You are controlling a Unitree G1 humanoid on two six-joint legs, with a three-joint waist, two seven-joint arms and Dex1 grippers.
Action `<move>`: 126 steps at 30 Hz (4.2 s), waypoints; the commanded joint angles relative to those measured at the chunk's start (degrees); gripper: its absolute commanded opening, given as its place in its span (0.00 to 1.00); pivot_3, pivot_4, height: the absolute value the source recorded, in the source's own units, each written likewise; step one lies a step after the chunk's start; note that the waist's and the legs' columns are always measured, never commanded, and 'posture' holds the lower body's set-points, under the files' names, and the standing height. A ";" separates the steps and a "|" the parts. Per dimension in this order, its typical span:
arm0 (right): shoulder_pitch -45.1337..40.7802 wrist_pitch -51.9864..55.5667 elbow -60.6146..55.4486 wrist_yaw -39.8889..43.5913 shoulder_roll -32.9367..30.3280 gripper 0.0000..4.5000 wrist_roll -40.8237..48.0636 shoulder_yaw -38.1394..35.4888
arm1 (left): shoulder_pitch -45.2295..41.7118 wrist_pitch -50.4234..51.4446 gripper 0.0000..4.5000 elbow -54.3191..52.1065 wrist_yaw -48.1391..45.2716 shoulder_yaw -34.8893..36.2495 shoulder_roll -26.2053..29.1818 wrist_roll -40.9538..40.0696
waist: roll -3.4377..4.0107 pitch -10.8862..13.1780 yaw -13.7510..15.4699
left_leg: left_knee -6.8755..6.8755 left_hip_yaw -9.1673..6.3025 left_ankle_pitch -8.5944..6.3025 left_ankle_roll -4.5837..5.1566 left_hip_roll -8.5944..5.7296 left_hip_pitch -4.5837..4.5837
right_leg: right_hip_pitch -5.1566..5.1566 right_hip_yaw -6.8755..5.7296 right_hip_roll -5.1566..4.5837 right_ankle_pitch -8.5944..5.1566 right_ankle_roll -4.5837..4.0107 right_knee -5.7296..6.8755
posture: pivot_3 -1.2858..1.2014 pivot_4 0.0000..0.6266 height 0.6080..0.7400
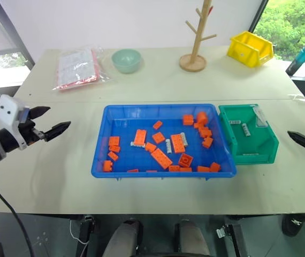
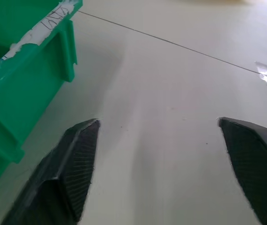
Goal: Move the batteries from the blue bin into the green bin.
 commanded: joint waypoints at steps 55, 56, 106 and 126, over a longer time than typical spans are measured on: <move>-41.66 -41.72 8.60 -3.74 42.59 0.99 -35.40 54.00 | -6.46 17.17 1.00 -24.34 -15.77 -9.69 7.64 -15.90 | 0.03 0.11 -3.23 | -0.01 -0.48 0.05 -0.10 -0.03 -0.16 | -0.22 -0.14 0.16 0.00 -0.01 0.24 | 0.52 0.24 0.84; -41.89 -42.23 9.29 -4.45 42.99 0.99 -35.65 53.86 | -6.55 17.12 1.00 -24.30 -15.68 -9.69 7.68 -15.87 | 0.03 0.11 -3.27 | -0.02 -0.48 0.06 -0.11 -0.03 -0.16 | -0.22 -0.14 0.17 0.00 -0.01 0.24 | 0.52 0.24 0.84; -33.66 39.83 -25.65 1.24 51.09 0.50 -14.79 50.40 | -5.45 9.82 1.00 -19.50 -20.50 -12.54 8.04 -9.43 | 0.04 0.11 -3.97 | -0.07 -0.60 0.07 -0.12 -0.10 -0.15 | -0.23 -0.11 0.09 0.00 -0.01 0.37 | 0.52 0.24 0.84; -34.63 35.99 -18.64 0.15 50.34 0.00 -15.81 53.04 | -5.92 9.45 1.00 -19.40 -19.60 -12.80 7.25 -9.51 | 0.03 0.08 -4.29 | -0.07 -0.62 0.07 -0.12 -0.09 -0.15 | -0.24 -0.12 0.09 0.00 -0.01 0.39 | 0.52 0.24 0.84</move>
